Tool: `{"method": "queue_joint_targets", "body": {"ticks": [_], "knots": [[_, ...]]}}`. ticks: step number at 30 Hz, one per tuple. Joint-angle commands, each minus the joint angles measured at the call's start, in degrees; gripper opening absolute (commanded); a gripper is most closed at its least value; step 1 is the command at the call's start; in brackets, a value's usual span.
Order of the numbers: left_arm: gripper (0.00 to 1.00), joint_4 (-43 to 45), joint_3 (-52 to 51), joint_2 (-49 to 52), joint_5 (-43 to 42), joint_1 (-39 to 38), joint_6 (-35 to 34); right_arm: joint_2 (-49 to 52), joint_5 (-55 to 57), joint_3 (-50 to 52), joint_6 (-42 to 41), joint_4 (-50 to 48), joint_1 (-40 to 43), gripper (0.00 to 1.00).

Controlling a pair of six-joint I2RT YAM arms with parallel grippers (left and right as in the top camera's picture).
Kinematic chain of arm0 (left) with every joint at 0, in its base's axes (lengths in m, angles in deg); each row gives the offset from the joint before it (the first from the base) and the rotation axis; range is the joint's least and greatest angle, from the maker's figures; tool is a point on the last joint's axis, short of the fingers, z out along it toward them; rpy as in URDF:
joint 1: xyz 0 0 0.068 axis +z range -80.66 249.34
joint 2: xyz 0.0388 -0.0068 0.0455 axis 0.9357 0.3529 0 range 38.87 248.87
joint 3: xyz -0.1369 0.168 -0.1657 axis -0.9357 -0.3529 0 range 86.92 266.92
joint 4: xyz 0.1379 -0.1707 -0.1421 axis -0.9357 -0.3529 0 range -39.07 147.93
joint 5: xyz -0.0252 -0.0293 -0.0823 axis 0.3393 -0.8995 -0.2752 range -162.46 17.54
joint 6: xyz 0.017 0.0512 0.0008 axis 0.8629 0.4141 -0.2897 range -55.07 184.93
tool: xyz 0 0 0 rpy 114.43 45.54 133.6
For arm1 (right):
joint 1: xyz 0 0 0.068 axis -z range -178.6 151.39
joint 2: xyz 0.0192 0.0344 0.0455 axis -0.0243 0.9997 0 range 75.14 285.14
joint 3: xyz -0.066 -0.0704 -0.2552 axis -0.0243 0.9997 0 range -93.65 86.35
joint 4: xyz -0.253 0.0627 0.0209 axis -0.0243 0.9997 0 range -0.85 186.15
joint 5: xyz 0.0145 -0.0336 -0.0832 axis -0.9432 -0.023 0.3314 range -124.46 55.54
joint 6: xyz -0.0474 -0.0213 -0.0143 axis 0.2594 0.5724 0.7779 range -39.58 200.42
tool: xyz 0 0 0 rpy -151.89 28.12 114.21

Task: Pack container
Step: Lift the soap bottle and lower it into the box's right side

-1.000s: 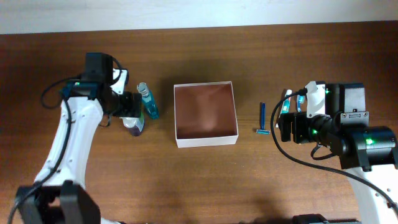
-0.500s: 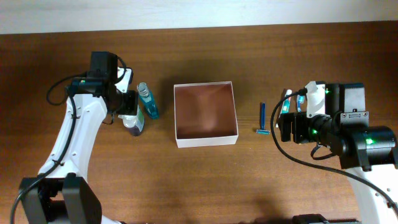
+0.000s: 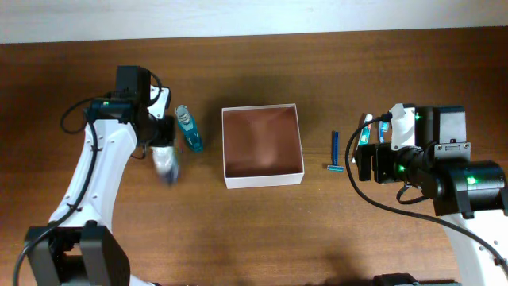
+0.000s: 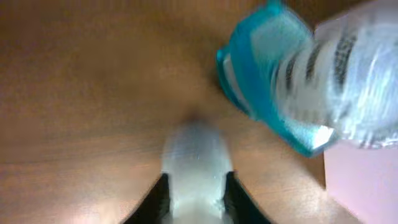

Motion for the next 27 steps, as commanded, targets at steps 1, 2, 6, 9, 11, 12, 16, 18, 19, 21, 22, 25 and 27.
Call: {"method": "queue_joint_targets", "body": {"ticks": [1, 2, 6, 9, 11, 12, 16, 18, 19, 21, 22, 25, 27], "knots": [[0.12, -1.84, 0.72, 0.2, 0.07, -0.13, 0.31, 0.04, 0.72, -1.33, -0.52, -0.04, -0.48, 0.99], [0.11, -2.12, 0.79, 0.2, 0.07, -0.13, 0.31, 0.04, 0.72, -1.33, -0.52, -0.04, -0.48, 0.99], [0.08, -2.69, 1.16, -0.02, 0.24, -0.13, 0.31, 0.04, 0.72, -1.33, -0.52, -0.04, -0.48, 0.99], [0.08, -2.71, 1.49, -0.44, 0.24, -0.13, 0.28, 0.04, 0.72, -1.33, -0.52, -0.02, -0.48, 0.98], [0.08, -2.73, 2.16, -1.09, 0.24, -0.13, 0.28, 0.04, 0.72, -1.33, -0.52, 0.0, -0.48, 0.98], [0.07, -2.93, 2.64, -1.53, 0.24, -0.13, 0.28, 0.04, 0.72, -1.33, -0.52, 0.0, -0.48, 0.98], [0.02, -5.27, 6.47, -4.85, 0.22, -0.15, 0.22, 0.04, 0.72, -1.33, -0.52, 0.13, -0.48, 0.99], [0.0, -8.0, 10.34, -6.91, 0.2, -0.96, -0.22, 0.04, 0.72, -1.31, -0.52, 0.15, -0.48, 0.99], [0.0, -9.31, 12.31, -7.74, 0.22, -1.68, -0.33, 0.04, 0.72, -1.33, -0.52, 0.15, -0.48, 0.99], [0.0, -11.65, 16.04, -9.05, 0.22, -3.5, -0.33, 0.04, 0.72, -1.33, -0.52, 0.15, -0.48, 0.99], [0.01, -12.94, 18.82, -9.88, 0.22, -5.2, -0.39, 0.04, 0.72, -1.33, -0.52, 0.15, -0.48, 0.99], [0.0, -14.05, 25.42, -11.15, 0.2, -11.3, -3.56, -0.07, 1.44, -1.33, -0.68, 0.15, -0.46, 0.99], [0.0, -12.87, 26.95, -11.17, 0.22, -16.33, -4.07, -0.44, 5.05, -1.55, -4.0, 0.2, 0.24, 0.99]]}}
